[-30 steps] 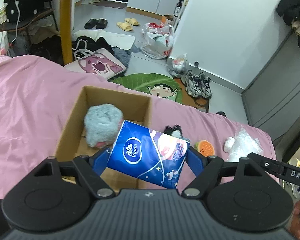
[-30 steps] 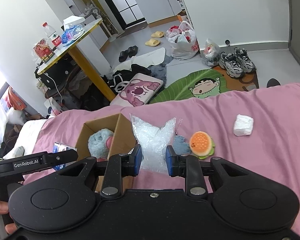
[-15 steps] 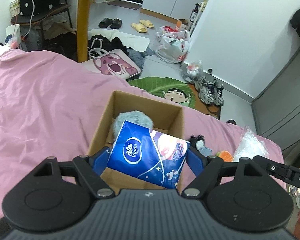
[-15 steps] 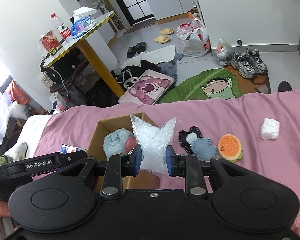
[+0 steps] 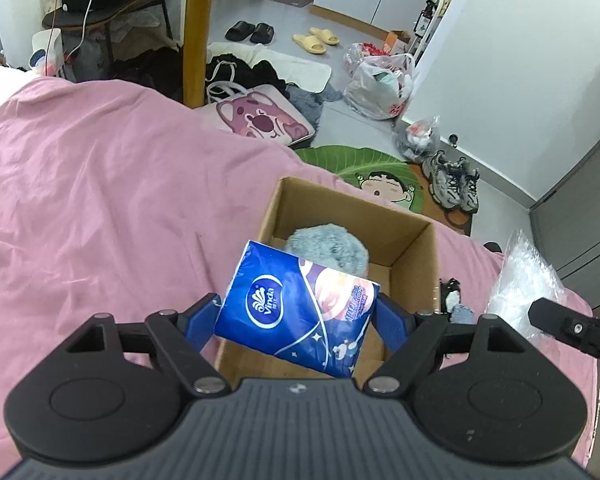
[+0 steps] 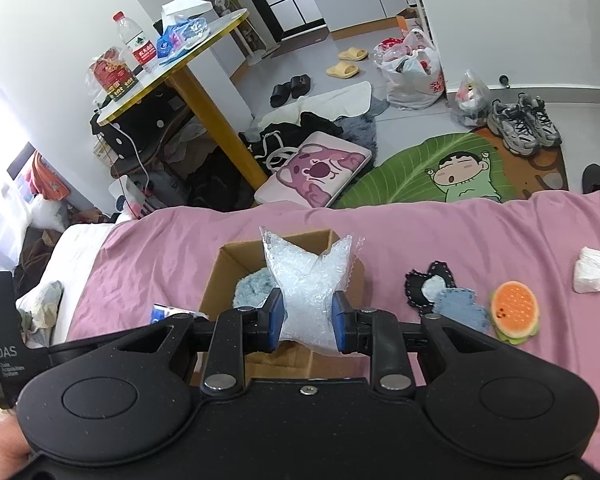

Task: Organize soft objects
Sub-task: 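Drop the tissue pack and filling bag into the box, opening both tools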

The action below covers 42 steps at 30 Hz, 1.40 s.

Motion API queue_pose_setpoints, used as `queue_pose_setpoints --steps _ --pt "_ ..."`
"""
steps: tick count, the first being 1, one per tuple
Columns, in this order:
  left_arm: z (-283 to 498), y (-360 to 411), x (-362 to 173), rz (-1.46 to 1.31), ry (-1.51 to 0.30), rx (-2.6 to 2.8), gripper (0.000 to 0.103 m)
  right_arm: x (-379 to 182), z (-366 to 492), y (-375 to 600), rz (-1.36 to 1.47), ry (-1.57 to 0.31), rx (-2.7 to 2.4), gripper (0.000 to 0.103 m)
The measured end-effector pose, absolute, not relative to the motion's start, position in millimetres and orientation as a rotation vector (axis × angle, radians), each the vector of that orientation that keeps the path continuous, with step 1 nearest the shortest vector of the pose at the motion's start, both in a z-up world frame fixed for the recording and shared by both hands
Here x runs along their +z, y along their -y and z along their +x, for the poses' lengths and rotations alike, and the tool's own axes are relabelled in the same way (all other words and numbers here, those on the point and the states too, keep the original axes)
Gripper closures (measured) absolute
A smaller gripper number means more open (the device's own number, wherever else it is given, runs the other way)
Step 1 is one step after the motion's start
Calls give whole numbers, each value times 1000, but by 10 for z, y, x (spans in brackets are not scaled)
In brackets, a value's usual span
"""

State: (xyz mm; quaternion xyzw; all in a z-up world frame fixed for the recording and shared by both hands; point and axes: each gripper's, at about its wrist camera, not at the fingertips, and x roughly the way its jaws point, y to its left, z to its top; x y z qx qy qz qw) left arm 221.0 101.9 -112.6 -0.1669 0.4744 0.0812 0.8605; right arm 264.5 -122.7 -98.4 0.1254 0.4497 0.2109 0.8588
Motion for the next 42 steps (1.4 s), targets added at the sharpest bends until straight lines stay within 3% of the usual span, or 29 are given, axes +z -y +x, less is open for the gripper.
queue_pose_setpoints --steps 20,24,29,38,42 --pt "2381 -1206 -1425 -386 -1093 182 21 -1134 2908 889 257 -969 444 77" --pt "2380 -1240 -1398 -395 -1085 190 21 -1132 2936 829 244 -957 444 73" --pt "2374 -1286 -1372 -409 -1076 195 21 -1113 2907 817 251 -950 439 60" --pt "2356 -1279 -1297 -415 -1067 203 21 -1075 2778 947 254 -962 416 55" --pt "2348 -1275 -1268 -419 -1073 200 19 -1081 2681 1032 259 -964 397 48"
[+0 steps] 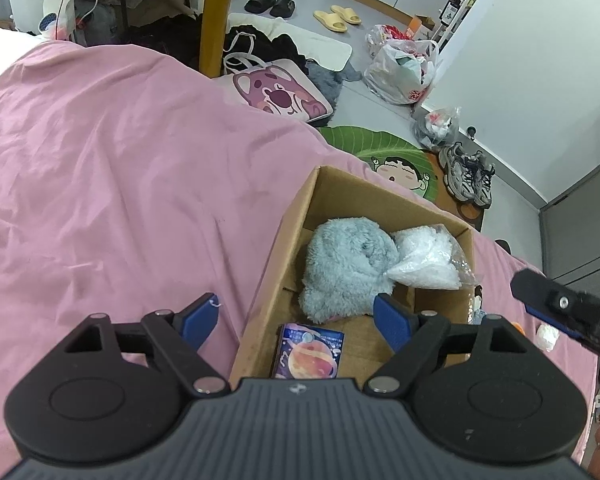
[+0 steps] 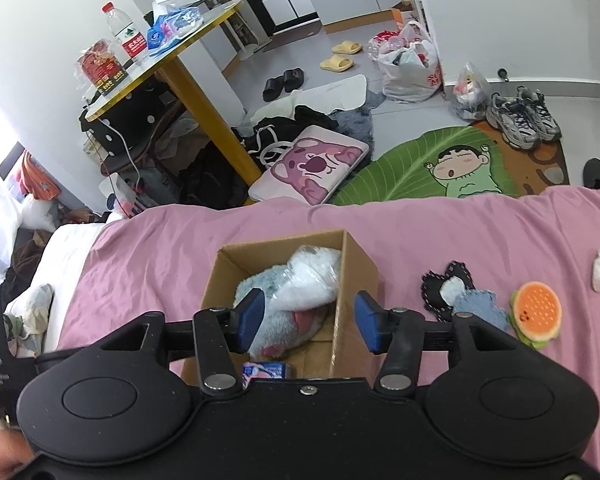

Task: Organize soft objects
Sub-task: 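Drop the tissue pack and filling bag into the box, opening both tools, then move both tools over the bed toward the denim patch and white cloth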

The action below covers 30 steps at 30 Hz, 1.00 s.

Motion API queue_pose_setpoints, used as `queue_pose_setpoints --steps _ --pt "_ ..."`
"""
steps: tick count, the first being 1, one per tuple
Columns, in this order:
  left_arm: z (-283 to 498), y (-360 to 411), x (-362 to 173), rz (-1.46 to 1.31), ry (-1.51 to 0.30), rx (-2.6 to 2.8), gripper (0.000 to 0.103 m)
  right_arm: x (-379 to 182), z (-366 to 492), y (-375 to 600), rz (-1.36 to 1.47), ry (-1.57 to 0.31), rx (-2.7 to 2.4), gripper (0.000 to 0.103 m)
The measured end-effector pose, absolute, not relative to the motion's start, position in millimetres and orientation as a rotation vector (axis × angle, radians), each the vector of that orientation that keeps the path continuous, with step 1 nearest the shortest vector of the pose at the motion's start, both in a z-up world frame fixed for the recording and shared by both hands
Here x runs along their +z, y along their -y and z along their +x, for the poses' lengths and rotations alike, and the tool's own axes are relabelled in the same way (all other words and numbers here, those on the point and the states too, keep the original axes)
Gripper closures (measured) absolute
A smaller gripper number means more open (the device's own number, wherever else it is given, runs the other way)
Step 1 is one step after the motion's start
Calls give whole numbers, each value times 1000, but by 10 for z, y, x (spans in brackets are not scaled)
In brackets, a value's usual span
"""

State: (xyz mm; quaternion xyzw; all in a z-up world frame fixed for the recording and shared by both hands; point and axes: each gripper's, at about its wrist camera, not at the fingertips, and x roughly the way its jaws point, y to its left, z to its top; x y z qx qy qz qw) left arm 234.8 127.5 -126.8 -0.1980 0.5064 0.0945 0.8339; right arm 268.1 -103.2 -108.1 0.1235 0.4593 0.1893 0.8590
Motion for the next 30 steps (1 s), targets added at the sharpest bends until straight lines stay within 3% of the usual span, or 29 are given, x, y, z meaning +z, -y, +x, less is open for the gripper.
queue_pose_setpoints --steps 7,14,17,25,30 --pt "2308 -1204 -1181 -408 -1073 182 17 -1054 2550 1143 252 -956 381 35" --pt "2241 -1082 -1060 -352 -1055 180 15 -937 2458 1277 244 -902 386 8" --pt "2220 -1048 -1009 -335 -1051 189 11 -904 2430 1343 237 -886 392 1" --pt "2147 -883 -868 -295 -1015 191 1 -822 2380 1511 190 -858 410 0" --pt "2123 -766 -779 -276 -999 184 1 -773 2358 1638 194 -851 423 0"
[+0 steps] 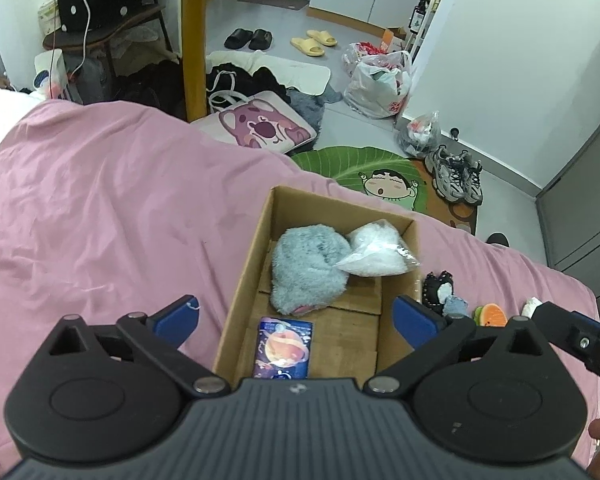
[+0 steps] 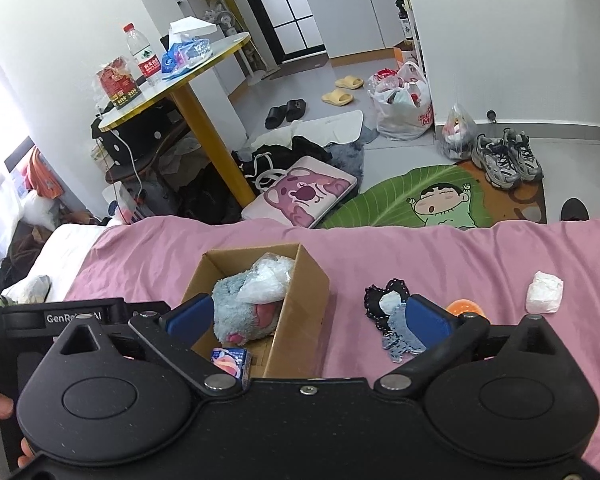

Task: Organize soft objects
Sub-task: 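Move both tools over the bed toward the denim patch and white cloth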

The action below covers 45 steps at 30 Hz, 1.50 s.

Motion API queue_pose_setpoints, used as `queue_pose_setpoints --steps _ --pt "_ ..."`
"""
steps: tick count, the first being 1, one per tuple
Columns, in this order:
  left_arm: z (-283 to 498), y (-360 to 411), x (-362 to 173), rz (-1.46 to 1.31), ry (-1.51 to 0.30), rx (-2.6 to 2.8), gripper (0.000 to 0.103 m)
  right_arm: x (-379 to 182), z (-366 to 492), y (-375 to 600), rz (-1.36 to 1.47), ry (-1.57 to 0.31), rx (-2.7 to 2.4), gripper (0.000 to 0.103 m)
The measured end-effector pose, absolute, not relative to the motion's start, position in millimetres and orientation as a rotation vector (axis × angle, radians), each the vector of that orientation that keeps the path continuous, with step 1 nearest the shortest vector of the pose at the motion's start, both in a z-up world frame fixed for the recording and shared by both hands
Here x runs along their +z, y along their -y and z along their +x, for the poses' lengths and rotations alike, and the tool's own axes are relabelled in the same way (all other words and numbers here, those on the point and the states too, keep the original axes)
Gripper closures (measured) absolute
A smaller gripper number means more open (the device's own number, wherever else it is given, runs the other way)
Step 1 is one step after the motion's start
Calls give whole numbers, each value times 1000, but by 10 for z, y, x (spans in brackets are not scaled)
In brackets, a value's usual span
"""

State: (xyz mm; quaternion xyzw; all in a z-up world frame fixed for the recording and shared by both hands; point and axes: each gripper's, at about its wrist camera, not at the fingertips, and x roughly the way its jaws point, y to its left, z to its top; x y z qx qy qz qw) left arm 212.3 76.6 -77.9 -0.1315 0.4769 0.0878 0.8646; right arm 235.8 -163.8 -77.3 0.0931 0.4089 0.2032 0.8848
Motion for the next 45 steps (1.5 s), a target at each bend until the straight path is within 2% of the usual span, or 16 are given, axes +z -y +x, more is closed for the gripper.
queue_pose_setpoints --steps 12,30,45 --pt "2092 -428 -524 -220 -962 137 1 -746 2278 2002 198 -841 436 0" --pt "2001 86 -424 -188 -941 167 1 -864 2199 2725 244 -833 410 0" --pt "2044 542 -456 -186 -929 144 3 -1119 2448 3148 367 -831 307 0"
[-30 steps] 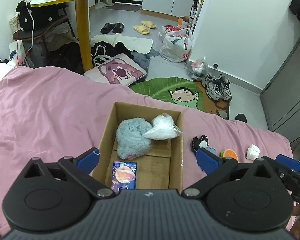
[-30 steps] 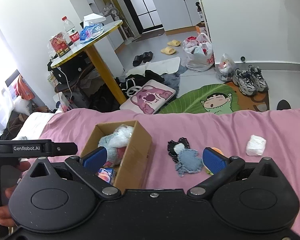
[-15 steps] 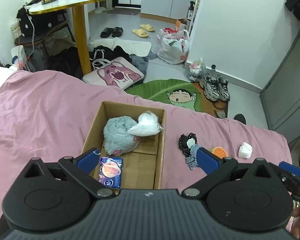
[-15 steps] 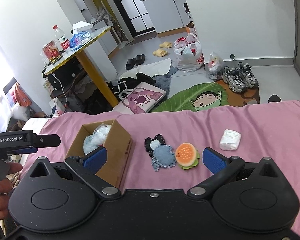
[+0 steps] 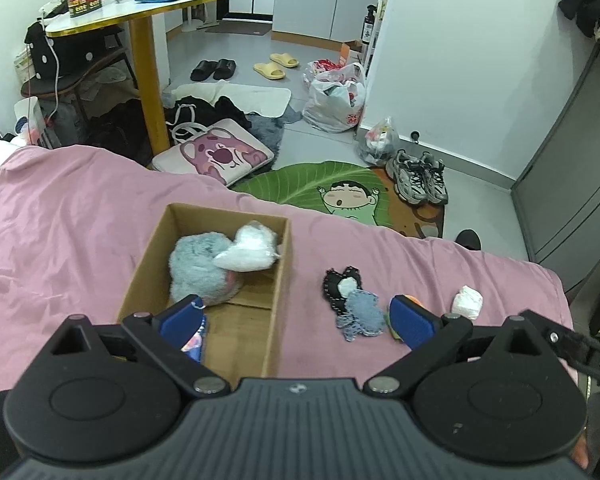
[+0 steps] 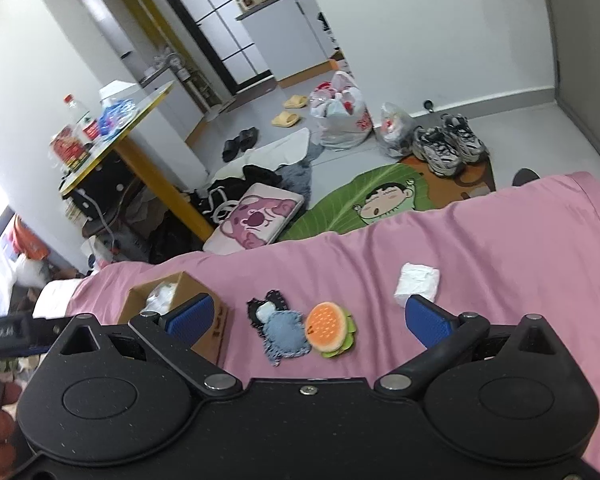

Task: Organize soft objects
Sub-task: 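Move both tools over the bed toward the denim patch and white cloth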

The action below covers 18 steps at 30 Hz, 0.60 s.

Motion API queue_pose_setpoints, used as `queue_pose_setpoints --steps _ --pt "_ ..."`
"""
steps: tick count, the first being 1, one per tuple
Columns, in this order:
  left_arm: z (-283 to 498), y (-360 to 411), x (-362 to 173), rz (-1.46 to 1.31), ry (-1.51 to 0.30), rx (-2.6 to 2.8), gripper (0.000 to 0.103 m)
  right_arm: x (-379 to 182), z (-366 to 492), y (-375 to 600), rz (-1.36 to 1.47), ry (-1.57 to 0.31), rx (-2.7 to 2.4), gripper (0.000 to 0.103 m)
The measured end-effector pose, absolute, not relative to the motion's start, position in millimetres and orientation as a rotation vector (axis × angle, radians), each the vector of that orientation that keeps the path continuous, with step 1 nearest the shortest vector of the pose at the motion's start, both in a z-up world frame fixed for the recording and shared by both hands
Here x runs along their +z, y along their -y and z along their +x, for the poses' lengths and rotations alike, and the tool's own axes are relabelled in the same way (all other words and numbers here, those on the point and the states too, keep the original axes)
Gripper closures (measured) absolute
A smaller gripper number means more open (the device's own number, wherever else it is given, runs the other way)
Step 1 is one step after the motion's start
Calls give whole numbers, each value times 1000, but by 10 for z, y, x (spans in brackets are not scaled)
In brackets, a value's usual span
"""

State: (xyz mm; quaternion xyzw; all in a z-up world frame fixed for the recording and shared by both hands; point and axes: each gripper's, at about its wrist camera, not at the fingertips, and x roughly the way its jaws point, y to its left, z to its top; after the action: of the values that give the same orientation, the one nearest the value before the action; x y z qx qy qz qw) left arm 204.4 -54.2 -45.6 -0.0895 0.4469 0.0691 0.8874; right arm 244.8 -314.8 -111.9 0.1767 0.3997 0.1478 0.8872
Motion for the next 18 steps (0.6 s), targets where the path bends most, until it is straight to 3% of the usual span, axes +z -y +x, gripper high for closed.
queue_pose_setpoints --steps 11,18 --pt "2245 841 -642 -180 -962 137 6 -1274 2632 3234 327 -856 304 1" --pt "2409 988 -851 -202 -983 153 13 -1423 2787 3293 344 -886 303 12"
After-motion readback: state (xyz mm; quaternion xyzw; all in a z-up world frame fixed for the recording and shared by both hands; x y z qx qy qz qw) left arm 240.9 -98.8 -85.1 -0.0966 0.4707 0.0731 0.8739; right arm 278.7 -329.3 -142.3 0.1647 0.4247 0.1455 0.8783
